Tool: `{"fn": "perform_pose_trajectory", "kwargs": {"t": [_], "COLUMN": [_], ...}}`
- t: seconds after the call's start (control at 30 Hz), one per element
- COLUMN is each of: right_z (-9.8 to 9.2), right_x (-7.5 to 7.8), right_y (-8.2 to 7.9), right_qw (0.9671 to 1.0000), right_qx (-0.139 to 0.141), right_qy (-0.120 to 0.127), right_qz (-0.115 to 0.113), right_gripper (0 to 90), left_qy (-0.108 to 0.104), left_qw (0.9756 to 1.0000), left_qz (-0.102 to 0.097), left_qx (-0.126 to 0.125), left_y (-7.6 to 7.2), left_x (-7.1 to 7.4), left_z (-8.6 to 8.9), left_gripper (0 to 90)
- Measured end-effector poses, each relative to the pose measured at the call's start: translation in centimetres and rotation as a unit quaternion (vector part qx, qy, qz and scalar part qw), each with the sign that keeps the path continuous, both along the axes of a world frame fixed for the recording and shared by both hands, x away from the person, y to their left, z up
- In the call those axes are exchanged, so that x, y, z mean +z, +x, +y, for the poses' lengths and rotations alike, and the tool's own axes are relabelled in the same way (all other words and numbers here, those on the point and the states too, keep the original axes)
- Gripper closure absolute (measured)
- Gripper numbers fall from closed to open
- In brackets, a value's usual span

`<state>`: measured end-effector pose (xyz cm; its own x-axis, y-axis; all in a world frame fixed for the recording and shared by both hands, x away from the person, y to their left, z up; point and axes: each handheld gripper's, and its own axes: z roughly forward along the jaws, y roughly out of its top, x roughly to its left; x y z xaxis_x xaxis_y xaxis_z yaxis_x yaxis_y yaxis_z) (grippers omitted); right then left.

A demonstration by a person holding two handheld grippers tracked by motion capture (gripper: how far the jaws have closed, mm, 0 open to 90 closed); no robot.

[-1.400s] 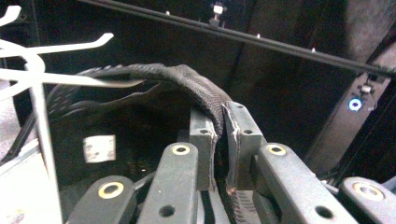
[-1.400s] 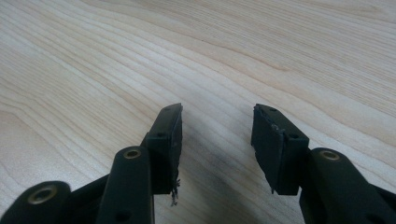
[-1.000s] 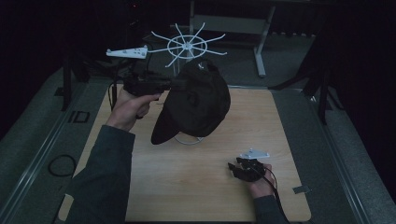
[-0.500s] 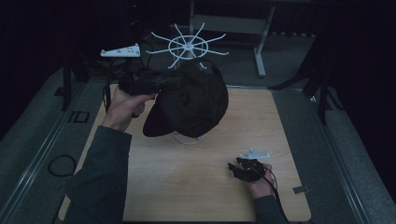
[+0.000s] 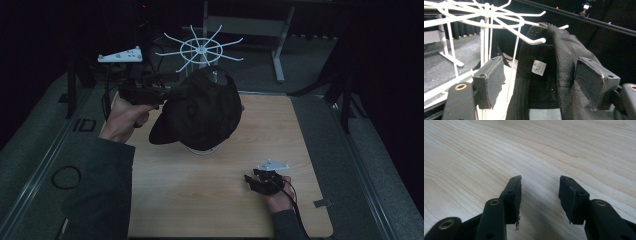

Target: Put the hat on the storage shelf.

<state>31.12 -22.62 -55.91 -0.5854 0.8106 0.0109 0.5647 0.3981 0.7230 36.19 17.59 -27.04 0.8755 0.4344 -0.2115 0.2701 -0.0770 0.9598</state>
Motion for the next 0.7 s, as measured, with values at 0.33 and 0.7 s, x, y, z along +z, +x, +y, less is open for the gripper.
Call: {"fn": "perform_pose_trajectory", "kwargs": {"t": [0.33,0.7], "right_z": [0.0,0.0], "right_x": [0.0,0.0], "right_y": [0.0,0.0], "right_qw": [1.0,1.0], "right_qx": [-0.001,-0.001], "right_qy": [0.001,0.002], "right_qz": [0.0,0.0], "right_gripper": [52.5,52.6], "left_qy": [-0.007,-0.013], "left_qw": [0.9999,0.9999], "left_qz": [-0.005,-0.011], "left_qx": [-0.007,0.002], "left_y": [-0.6,-1.0], "left_x": [0.4,0.8], "left_z": [0.4,1.2], "left_gripper": [23.1,26.8]}}
